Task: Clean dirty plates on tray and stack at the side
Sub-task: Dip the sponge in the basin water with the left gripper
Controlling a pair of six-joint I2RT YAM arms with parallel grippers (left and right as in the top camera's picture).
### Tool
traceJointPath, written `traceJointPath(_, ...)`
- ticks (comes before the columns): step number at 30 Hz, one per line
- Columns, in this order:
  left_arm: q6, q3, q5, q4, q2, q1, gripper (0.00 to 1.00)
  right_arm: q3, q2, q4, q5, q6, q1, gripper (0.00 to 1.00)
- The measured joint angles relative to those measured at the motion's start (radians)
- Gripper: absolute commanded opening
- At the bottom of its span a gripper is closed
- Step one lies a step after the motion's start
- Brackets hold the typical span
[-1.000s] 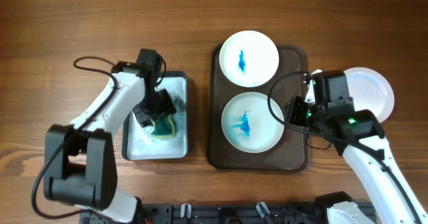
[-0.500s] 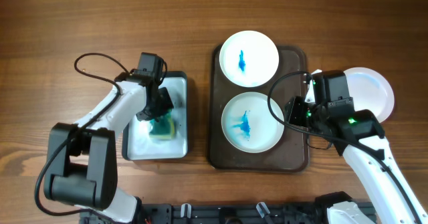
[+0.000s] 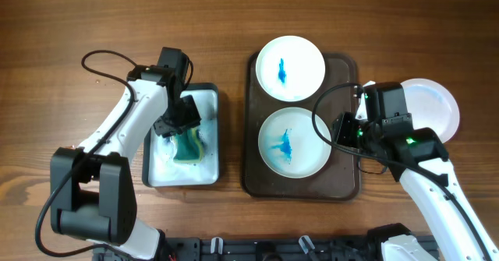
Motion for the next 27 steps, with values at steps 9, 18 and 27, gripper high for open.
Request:
traceJointPath(9,-0.007,-0.185,0.008,0.201,-0.003,0.000,0.04,0.000,0.000,-0.007,0.000,0.000,0.000,0.43)
traceJointPath(18,-0.012,-0.228,0.008,0.188,-0.039,0.002,0.04,0.000,0.019,0.011,0.031,-0.012,0.000,0.57)
traceJointPath(27,-0.004,0.122,0.016,-0.148,-0.049,-0.006,0.04,0.000,0.196,0.069,0.041,-0.071,0.000,0.39)
